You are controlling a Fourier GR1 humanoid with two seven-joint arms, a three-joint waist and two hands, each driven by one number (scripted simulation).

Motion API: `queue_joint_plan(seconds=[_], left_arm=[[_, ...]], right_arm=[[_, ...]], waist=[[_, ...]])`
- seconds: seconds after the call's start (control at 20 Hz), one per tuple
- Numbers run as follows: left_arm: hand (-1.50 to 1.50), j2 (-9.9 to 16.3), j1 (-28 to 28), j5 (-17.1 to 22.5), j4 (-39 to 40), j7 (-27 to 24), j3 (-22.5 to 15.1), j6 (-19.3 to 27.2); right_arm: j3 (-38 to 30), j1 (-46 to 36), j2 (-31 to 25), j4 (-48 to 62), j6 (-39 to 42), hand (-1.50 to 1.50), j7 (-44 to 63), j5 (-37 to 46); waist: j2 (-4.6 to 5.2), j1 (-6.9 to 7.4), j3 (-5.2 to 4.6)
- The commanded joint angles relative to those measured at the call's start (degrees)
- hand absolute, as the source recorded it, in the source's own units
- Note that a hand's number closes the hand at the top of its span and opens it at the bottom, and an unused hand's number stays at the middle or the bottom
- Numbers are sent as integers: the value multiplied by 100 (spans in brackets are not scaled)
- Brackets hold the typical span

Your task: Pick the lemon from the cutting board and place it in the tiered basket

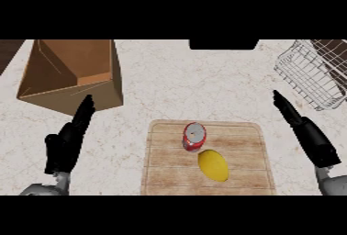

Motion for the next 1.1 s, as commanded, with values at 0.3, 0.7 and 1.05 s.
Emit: queue_joint_plan(seconds=[0.3,0.7,1.05], left_arm=[[0,-234,-466,-34,-171,-319,71,131],[0,-668,-758,-263,-6,-355,-183,381],[0,-758,-735,-460,-22,-328,-256,550]], right_arm=[[-621,-382,2199,104,850,150,-417,-3197],[215,-1743,1057,1242,5137,-150,1150,-5202],[-616,-2800,-638,1545,6893,-150,1051,-4785]], waist=[[327,20,391],[205,364,106],[129,210,103]])
